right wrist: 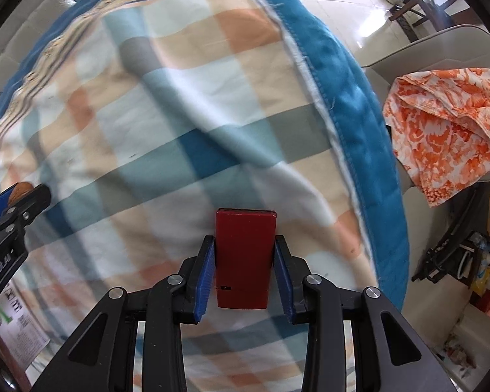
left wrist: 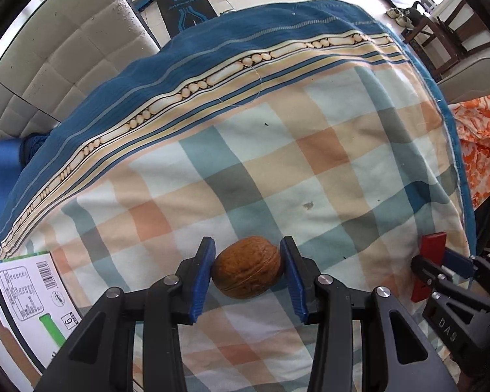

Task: Organize rigid objects
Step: 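Carry the walnut and red block into the box and release both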

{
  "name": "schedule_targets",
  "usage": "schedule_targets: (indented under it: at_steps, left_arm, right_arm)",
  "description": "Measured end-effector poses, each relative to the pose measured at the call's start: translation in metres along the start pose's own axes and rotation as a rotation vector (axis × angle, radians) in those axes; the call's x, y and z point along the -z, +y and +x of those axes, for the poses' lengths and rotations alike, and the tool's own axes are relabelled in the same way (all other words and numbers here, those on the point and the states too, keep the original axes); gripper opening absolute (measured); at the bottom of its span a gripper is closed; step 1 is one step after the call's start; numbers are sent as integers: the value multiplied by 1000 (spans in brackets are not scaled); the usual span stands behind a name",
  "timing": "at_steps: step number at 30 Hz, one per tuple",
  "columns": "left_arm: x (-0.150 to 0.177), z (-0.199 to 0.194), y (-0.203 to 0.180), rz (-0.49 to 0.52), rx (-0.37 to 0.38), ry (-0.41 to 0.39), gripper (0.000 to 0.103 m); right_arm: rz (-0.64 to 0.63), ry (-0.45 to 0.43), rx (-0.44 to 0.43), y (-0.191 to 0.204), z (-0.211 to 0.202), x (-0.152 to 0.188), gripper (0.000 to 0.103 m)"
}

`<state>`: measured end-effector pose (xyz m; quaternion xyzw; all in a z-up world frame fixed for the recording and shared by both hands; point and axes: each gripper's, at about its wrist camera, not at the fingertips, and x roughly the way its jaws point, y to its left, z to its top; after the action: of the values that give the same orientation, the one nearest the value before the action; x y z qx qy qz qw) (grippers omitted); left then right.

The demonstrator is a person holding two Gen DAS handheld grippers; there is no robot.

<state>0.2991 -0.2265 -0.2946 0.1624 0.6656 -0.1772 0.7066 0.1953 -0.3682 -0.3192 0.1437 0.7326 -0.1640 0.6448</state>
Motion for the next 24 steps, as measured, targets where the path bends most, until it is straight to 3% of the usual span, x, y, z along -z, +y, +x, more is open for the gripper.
schedule_targets:
  at_steps: [14,24]
  left_arm:
    - [56,-70,22,-79,102,-82,38]
    - [99,-109,71,-166,156,-153,38]
  right_arm:
    - [-67,-50,-118,35,-51,46,37]
    - [-169,-96,-179,88,-92,82,37]
